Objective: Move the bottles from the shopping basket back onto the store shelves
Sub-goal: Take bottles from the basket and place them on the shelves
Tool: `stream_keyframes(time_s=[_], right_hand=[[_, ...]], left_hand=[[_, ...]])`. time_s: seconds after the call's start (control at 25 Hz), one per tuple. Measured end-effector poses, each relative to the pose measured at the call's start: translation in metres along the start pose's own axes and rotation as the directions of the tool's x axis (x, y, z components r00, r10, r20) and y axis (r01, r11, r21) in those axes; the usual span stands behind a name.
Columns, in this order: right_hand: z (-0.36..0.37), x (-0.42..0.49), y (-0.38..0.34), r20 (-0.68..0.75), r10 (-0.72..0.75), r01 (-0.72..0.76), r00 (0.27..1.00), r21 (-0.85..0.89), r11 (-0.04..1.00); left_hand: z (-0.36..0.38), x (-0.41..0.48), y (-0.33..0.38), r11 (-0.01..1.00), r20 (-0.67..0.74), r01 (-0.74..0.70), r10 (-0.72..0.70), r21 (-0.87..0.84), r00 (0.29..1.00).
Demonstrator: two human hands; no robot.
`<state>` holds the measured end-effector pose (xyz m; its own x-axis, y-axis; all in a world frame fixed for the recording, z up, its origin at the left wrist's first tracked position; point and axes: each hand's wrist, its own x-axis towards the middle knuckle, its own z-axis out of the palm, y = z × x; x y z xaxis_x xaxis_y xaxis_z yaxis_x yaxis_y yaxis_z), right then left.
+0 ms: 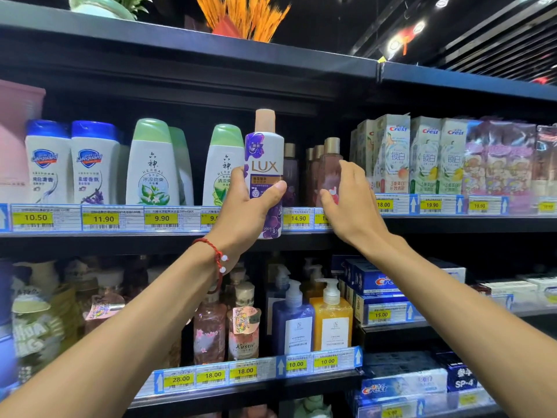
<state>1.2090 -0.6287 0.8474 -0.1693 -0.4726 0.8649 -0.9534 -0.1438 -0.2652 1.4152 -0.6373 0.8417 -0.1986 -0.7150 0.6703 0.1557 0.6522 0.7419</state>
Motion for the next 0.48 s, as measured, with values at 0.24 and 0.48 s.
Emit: stream_keyframes(time_s=[0.24,0.48], right_hand=[[-0.014,-0.033,0.017,0.126,-0.422,0.42,0.898,0.038,0.907],[-0.005,-0.038,0.034,0.197,-0.555,0.568,0.808,-0.011,0.823]], left_hand=[[0.003,0.001,-0.007,0.992,-0.048,-0.045,0.051,0.114,0.998],[0.012,-0.002,-0.005,0.966,-0.151,-0.085,0.124,0.243,0.981]])
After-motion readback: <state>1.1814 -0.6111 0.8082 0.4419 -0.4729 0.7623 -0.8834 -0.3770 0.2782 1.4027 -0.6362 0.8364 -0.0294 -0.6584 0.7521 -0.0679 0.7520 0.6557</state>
